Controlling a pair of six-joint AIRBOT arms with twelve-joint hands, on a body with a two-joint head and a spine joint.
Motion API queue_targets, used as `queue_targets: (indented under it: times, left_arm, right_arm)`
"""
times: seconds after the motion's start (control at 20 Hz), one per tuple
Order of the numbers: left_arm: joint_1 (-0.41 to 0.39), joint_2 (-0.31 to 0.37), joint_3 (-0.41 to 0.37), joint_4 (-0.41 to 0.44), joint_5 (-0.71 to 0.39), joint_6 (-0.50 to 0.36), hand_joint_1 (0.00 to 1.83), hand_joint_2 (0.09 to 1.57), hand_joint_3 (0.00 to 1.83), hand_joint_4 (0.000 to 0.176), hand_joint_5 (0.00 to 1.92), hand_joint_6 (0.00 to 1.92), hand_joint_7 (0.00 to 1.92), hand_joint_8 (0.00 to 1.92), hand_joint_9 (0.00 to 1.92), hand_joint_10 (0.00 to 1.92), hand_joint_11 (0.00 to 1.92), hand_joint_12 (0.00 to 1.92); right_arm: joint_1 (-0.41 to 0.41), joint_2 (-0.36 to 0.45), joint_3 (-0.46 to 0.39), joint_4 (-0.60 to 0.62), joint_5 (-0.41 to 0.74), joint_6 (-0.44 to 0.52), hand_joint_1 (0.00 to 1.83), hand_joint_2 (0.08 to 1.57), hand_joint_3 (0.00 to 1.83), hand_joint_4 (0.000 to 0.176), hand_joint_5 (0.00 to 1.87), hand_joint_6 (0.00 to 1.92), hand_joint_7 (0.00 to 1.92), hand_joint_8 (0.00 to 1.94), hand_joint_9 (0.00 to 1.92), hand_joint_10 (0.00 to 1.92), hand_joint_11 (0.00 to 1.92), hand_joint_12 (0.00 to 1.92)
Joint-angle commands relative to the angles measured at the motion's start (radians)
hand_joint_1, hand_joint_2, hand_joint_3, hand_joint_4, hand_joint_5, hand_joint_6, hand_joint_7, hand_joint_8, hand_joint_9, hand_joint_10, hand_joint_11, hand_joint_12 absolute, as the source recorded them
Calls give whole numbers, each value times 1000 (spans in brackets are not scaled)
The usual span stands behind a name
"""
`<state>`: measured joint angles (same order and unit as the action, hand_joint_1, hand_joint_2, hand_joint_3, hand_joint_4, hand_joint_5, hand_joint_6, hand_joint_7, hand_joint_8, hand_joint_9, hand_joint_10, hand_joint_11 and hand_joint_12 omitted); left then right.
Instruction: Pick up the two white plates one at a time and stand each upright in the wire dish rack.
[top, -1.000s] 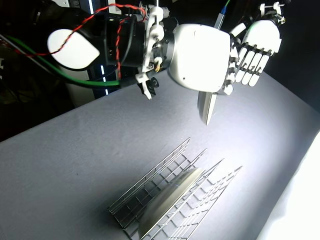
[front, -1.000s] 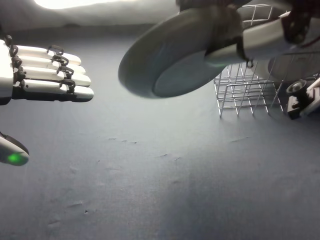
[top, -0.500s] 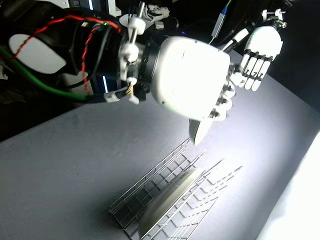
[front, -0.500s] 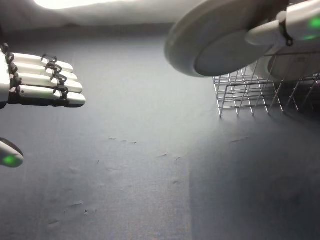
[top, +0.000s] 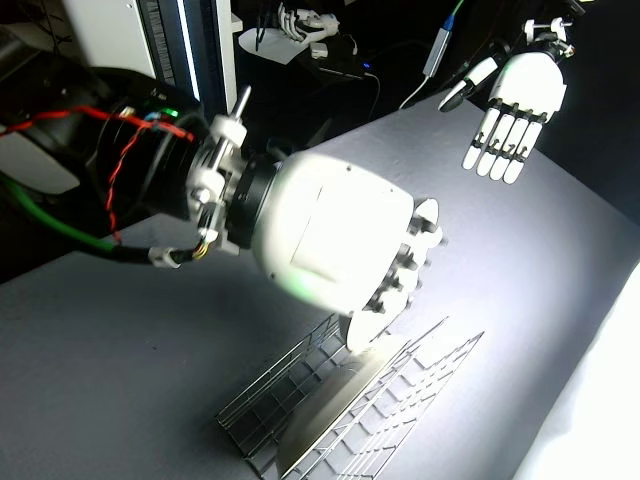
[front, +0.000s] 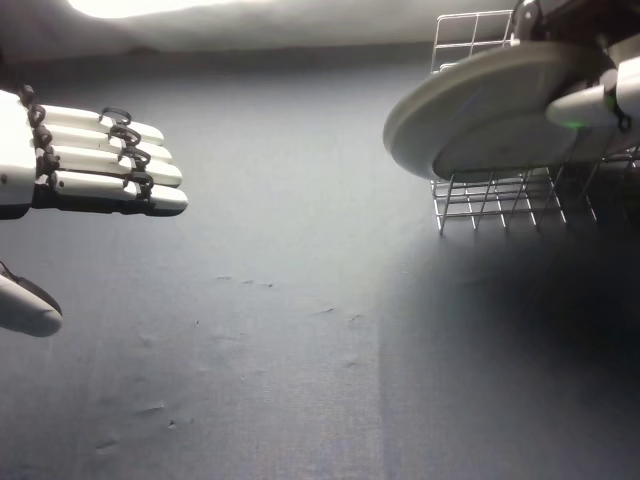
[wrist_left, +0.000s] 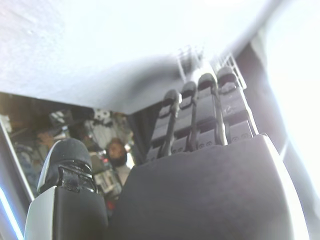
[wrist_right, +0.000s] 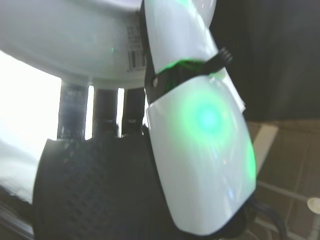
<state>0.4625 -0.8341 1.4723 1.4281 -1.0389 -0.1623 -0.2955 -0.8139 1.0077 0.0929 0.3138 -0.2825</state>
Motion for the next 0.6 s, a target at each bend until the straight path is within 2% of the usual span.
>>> queue_targets:
  times: [0.0, 0.4, 0.55]
  left_arm:
    - [-12, 5, 4, -80, -37, -4, 0, 1123, 0, 0, 0, 0, 0, 0, 0, 0, 0, 0]
    - [-14, 2, -4, -75, -37, -4, 0, 1133, 2, 0, 0, 0, 0, 0, 0, 0, 0, 0]
    - [-14, 2, -6, -71, -37, -3, 0, 1131, 1, 0, 0, 0, 0, 0, 0, 0, 0, 0]
  right_arm:
    - [1, 7, 6, 13, 159, 13, 1483, 1129, 0, 0, 861, 1096, 952, 911, 855, 1112, 786, 1593]
    - [-65, -15, 72, -41, 192, -4, 1480, 1145, 0, 0, 829, 1166, 912, 962, 811, 1163, 775, 1615]
    - [-72, -17, 86, -88, 193, -17, 1475, 1178, 2, 0, 732, 1272, 836, 1070, 751, 1283, 742, 1682]
